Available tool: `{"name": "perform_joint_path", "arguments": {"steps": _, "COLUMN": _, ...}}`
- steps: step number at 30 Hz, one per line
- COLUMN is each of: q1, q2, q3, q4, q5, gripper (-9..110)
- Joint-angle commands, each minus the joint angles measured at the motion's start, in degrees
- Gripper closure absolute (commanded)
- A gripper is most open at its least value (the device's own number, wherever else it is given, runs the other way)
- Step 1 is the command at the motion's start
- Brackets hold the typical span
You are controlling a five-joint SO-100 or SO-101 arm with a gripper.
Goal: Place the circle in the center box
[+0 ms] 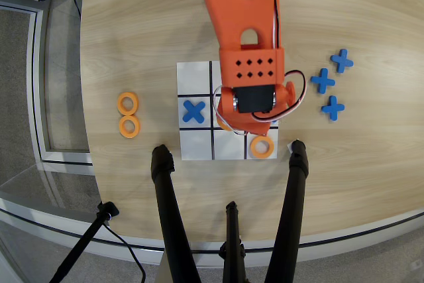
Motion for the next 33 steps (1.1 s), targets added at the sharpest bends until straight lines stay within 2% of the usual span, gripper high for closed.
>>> {"name": "perform_joint_path", "arguments": {"steps": 1, "q1": 0.00, "q2": -2.55, "q3": -0.79, "q4": -1.32, "q5": 0.26, "gripper": 102}}
{"name": "perform_joint_path", "arguments": {"steps": 33, "q1": 0.44, "q2": -9.93, "q3": -2.90, "q4": -2.64, "q5": 0.88, "gripper": 102}}
